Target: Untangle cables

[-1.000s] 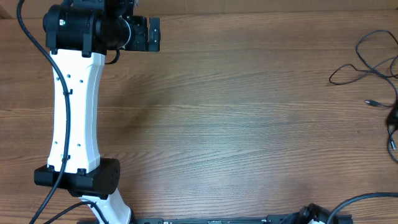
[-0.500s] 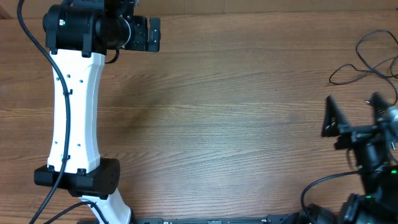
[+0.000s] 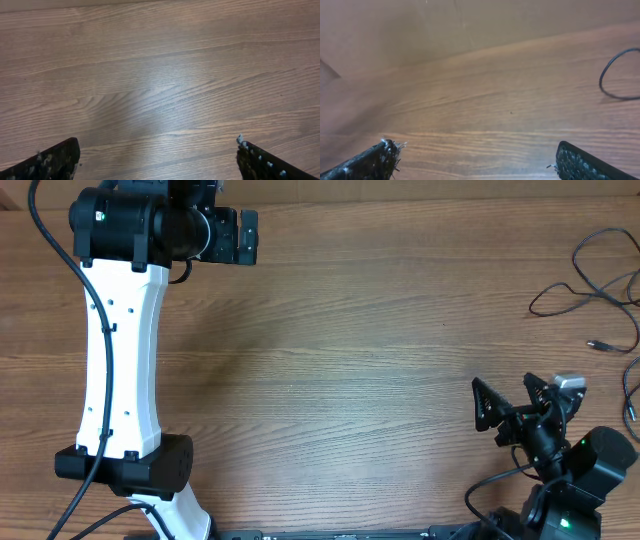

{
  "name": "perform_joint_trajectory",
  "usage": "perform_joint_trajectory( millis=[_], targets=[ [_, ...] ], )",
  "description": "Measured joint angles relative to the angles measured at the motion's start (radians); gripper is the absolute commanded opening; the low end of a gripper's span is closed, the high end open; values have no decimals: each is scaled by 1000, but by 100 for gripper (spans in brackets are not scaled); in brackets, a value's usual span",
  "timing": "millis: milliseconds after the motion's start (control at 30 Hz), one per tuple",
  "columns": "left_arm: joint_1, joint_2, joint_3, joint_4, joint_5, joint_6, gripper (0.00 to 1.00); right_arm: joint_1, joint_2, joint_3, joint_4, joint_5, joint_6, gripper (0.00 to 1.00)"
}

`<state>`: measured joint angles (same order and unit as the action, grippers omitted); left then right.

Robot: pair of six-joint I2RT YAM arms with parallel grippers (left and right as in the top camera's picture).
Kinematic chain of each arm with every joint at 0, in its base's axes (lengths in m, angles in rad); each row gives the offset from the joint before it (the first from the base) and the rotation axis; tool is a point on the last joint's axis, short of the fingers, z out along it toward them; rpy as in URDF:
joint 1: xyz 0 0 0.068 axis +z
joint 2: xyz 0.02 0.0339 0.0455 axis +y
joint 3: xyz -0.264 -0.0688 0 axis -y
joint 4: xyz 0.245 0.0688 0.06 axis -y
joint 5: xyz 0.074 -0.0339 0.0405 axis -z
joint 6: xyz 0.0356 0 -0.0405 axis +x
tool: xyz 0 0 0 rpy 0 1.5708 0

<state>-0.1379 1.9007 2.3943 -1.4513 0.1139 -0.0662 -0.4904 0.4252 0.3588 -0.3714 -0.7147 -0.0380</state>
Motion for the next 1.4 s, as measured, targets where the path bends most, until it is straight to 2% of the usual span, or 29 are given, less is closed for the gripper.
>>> perform_joint_trajectory(
  millis=[467, 933, 1400],
  targets=[
    [0, 0, 0, 18, 0, 19, 100, 0, 0, -68, 84, 45, -8, 100],
    [0, 0, 0, 31, 0, 20, 100, 0, 0, -68, -15, 76, -11, 100],
    [0, 0, 0, 31, 0, 22, 100, 0, 0, -68, -39, 77, -11, 100]
  ],
)
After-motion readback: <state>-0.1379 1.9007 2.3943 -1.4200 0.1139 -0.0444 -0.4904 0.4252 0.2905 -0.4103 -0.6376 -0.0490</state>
